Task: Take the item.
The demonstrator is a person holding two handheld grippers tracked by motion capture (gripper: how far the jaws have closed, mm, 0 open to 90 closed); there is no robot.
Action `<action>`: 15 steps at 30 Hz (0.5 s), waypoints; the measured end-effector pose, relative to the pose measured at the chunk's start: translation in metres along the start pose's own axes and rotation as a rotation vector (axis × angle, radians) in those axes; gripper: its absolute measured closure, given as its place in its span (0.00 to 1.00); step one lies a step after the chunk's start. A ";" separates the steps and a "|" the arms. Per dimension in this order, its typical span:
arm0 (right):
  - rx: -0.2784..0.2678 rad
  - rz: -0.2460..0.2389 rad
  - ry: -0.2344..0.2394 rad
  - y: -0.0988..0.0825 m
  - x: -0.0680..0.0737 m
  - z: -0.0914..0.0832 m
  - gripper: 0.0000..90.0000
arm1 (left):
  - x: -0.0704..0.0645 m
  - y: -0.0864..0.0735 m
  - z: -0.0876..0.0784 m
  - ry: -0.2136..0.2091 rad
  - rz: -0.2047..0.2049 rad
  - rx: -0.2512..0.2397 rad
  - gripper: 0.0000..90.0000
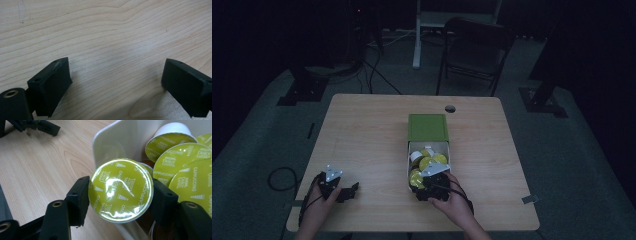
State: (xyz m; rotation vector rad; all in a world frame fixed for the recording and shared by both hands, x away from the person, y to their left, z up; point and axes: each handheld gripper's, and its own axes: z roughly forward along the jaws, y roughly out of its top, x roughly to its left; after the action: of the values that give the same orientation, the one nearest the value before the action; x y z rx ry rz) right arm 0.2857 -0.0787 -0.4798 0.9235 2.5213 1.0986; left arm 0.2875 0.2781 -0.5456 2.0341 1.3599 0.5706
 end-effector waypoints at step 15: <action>-0.049 0.016 -0.006 0.007 -0.007 -0.016 0.44 | 0.000 0.000 0.000 0.000 0.000 0.000 0.10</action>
State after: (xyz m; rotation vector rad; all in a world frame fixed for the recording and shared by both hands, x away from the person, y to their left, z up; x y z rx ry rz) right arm 0.2872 -0.0887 -0.4633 0.9344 2.4747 1.1546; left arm 0.2875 0.2780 -0.5456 2.0339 1.3597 0.5706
